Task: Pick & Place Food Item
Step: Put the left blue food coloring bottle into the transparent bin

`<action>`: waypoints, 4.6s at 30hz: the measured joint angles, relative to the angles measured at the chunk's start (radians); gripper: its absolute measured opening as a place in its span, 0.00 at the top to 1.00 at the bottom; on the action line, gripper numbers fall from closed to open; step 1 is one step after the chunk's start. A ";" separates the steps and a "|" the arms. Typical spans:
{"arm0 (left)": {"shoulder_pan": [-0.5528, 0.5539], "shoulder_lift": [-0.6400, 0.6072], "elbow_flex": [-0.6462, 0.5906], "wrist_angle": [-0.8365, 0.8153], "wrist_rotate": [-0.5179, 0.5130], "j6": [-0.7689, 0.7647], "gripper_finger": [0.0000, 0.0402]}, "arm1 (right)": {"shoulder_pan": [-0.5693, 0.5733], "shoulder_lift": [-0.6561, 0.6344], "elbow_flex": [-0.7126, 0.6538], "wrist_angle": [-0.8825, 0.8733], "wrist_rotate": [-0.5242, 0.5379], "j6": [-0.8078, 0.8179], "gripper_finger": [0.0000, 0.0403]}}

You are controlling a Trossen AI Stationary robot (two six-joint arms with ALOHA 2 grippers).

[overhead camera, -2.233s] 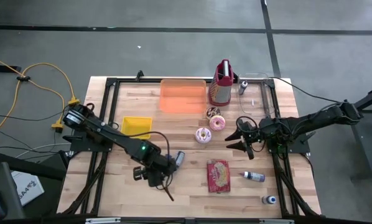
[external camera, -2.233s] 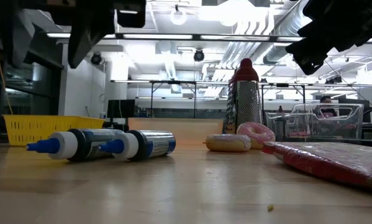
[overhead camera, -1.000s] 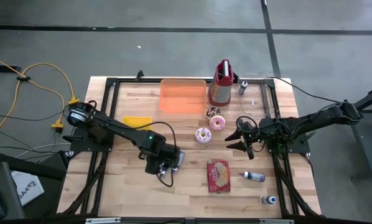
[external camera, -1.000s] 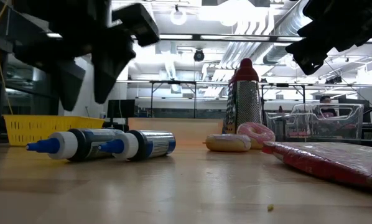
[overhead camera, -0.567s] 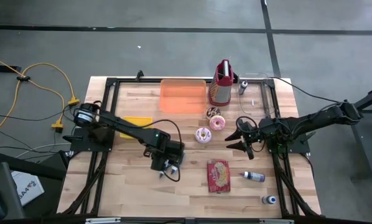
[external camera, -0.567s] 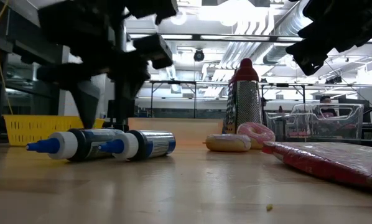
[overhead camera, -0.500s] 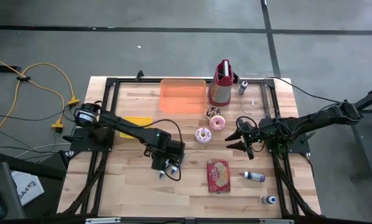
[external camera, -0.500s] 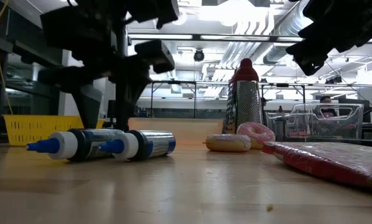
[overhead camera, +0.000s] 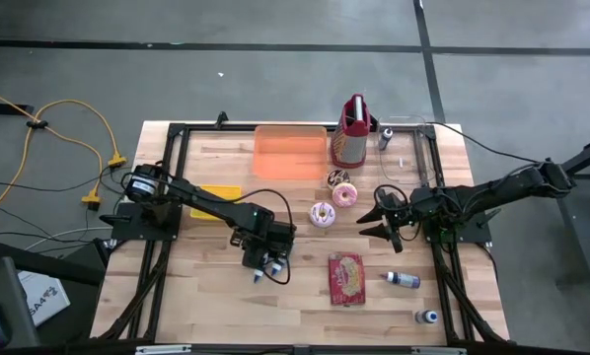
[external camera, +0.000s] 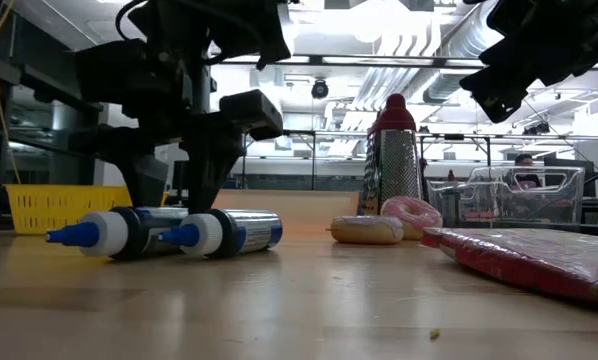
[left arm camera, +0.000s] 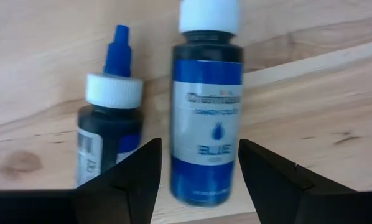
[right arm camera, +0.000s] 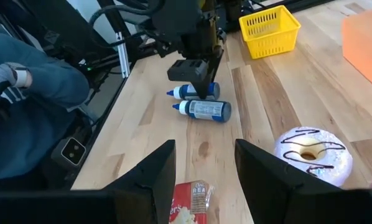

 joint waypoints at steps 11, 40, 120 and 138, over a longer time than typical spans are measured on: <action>0.000 0.011 -0.001 0.002 0.011 0.000 0.49 | 0.000 0.000 0.000 0.001 0.000 0.000 0.62; 0.000 0.009 -0.001 0.012 0.012 -0.008 0.64 | 0.000 0.000 0.000 0.001 0.000 0.000 0.62; 0.192 -0.129 0.000 0.442 -0.077 -1.574 0.64 | -0.005 0.018 0.001 0.088 0.236 -0.027 0.62; 0.192 -0.129 0.000 0.587 -0.082 -1.574 0.64 | -0.017 0.330 0.001 0.365 0.280 -0.212 0.62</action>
